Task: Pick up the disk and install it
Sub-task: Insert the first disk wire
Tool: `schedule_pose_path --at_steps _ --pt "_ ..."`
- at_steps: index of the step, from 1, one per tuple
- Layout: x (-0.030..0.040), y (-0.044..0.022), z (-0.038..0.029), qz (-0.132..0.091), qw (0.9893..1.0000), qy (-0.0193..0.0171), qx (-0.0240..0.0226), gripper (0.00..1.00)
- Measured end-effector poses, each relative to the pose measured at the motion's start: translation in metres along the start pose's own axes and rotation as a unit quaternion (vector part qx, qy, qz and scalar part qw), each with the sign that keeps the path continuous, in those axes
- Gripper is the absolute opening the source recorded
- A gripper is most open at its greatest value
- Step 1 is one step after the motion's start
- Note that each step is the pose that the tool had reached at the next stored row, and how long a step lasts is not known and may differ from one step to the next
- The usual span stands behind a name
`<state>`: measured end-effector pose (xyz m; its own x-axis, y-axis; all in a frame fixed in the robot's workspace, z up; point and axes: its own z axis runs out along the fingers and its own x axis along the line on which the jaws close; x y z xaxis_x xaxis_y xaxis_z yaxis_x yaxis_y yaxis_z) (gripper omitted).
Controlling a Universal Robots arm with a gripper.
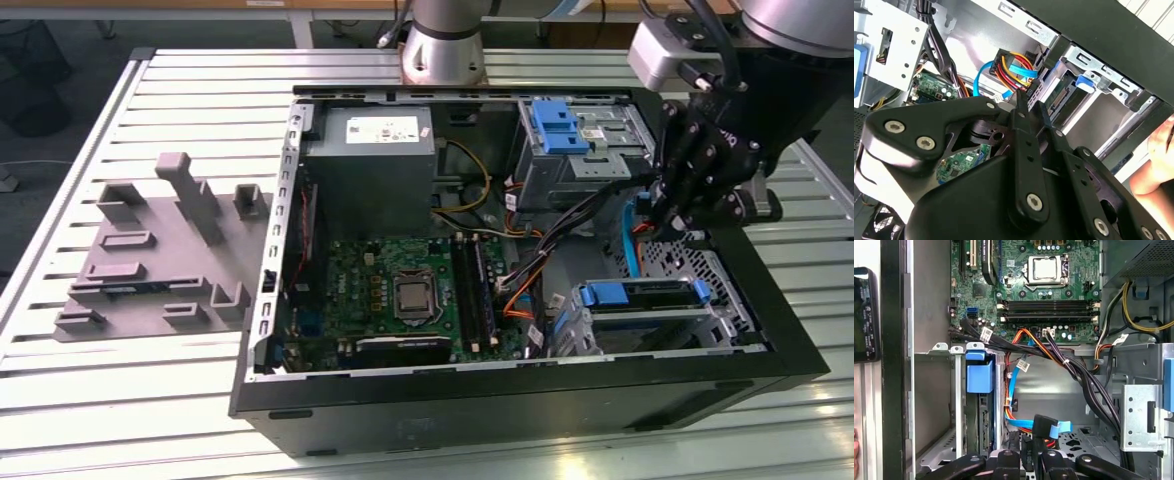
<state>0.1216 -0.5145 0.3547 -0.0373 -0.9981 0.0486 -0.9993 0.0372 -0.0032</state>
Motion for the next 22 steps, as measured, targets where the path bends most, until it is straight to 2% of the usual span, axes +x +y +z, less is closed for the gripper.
schedule_pose_path --at_steps 3,4,7,9,10,11,12,15,19,22 --pt "-0.0001 -0.0001 0.0004 0.000 1.0000 0.0001 0.0000 0.23" --pt "-0.0001 -0.0001 0.0005 0.000 1.0000 0.0000 0.0000 0.16" --pt "-0.0001 -0.0001 -0.0003 0.000 1.0000 -0.0001 0.0000 0.16" --pt "0.0000 -0.0001 -0.0027 0.000 1.0000 0.0003 0.0000 0.17" --pt "0.0001 -0.0001 -0.0038 0.000 1.0000 0.0005 0.0000 0.23" --pt "0.0001 -0.0001 -0.0045 0.000 1.0000 0.0007 0.0000 0.23" --pt "-0.0001 -0.0001 -0.0045 0.000 1.0000 0.0007 0.0000 0.30" --pt "-0.0012 -0.0001 -0.0043 0.000 1.0000 0.0023 0.0001 0.30" --pt "-0.0016 -0.0003 0.0011 0.000 1.0000 0.0041 0.0002 0.30" --pt "-0.0017 -0.0003 0.0027 0.000 1.0000 0.0045 0.0002 0.28"
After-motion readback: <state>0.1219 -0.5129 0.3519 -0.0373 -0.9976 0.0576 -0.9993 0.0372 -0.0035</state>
